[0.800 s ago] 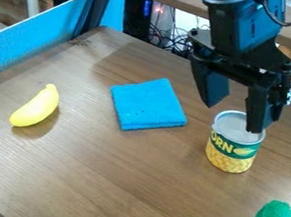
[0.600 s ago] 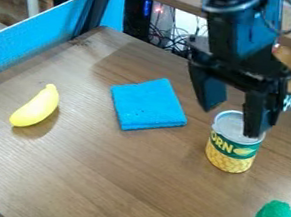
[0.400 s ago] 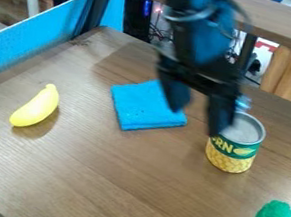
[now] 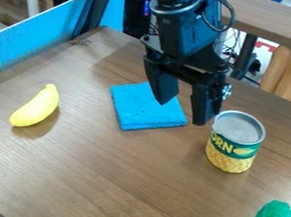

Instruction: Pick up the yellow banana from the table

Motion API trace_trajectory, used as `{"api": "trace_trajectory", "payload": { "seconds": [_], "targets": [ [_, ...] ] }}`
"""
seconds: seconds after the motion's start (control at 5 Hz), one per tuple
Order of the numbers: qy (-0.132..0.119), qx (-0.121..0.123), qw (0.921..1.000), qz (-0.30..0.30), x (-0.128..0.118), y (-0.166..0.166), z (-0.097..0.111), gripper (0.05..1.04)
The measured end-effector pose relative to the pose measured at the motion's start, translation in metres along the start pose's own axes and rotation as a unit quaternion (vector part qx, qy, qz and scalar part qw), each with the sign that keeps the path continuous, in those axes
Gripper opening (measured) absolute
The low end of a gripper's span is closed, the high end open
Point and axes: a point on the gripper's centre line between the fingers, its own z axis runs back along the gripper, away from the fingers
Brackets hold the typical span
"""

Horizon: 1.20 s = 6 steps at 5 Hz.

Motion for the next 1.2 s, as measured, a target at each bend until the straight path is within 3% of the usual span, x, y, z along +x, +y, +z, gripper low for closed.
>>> {"api": "trace_trajectory", "payload": {
  "seconds": [0.2, 0.4, 0.8, 1.0, 1.2],
  "targets": [
    [-0.002, 0.0, 1.0, 0.002, 0.0, 0.0, -0.001, 1.009],
    [0.008, 0.045, 0.9968, 0.065, -0.023, 0.049, -0.019, 1.009],
    [0.023, 0.109, 0.9839, 0.139, -0.059, 0.141, -0.002, 1.009],
    [0.046, 0.123, 0.9798, 0.151, -0.071, 0.178, -0.011, 1.009],
    [0.051, 0.138, 0.9765, 0.158, -0.072, 0.196, -0.021, 1.009]
  ]
}}
